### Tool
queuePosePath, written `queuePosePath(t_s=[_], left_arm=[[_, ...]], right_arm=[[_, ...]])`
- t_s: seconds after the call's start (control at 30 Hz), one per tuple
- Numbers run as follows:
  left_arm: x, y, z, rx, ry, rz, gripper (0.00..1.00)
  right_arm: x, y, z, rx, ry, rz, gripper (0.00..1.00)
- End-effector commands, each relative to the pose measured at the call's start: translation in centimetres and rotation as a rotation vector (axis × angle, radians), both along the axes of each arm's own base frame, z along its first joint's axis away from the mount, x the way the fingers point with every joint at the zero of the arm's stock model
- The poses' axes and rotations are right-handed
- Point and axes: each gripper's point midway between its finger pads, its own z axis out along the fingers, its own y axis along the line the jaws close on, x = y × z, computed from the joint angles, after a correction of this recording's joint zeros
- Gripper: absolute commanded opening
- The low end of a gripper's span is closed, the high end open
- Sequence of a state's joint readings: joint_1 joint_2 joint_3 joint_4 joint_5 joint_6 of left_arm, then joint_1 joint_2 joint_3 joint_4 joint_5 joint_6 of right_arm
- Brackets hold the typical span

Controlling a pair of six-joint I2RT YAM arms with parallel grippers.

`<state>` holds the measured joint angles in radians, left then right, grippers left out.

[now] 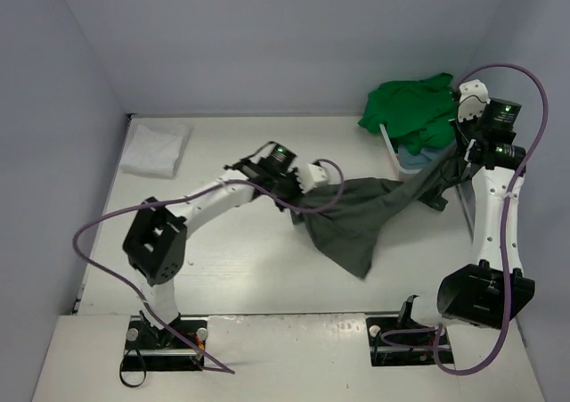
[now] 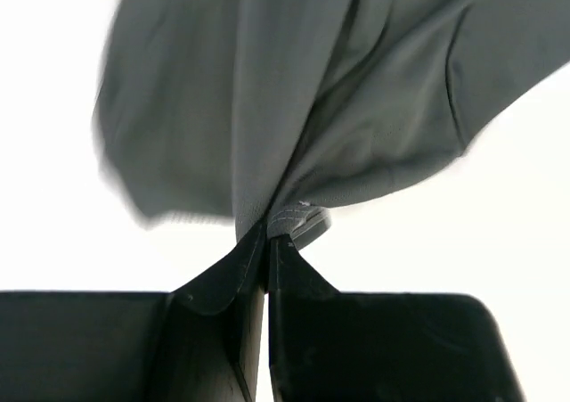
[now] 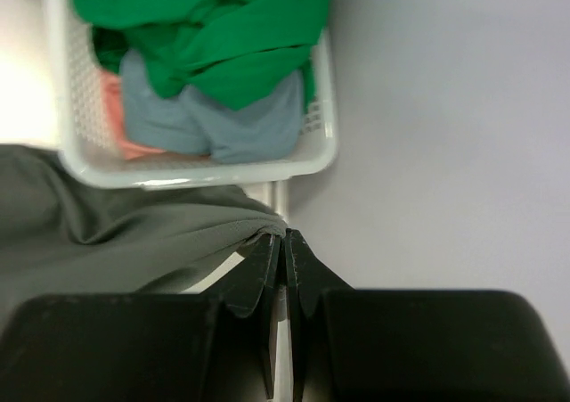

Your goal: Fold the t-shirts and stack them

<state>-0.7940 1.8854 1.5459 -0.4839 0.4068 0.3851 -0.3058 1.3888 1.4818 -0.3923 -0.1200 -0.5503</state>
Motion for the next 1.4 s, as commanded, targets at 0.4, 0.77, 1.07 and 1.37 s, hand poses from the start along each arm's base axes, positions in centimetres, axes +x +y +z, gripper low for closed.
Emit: queuePosePath(t_s=[0.4,0.77,1.07,1.37], left_arm=[[6.5,11.5,-1.0,0.066,-0.071,0.256,0.0],[10.6,12.3,8.0,-0.002,-0.28,0.421,0.78],[3.6,8.3,12.6,-0.165,-0.27,0.259,0.79],[-5.5,-0.7,0.7,0.091,-0.29,-0.119,0.79]], right_arm=[[-1.4,10.1,-2.4,-0.035,0.053,0.198,0.0],[-1.8,9.3,-4.6,-0.051,0.1,0.151,0.0],[-1.8,9.8,-5.3,-0.021,0.105,0.16,0.0],[-2.2,9.9,-6.2,-0.015,0.122,0.166,0.0]])
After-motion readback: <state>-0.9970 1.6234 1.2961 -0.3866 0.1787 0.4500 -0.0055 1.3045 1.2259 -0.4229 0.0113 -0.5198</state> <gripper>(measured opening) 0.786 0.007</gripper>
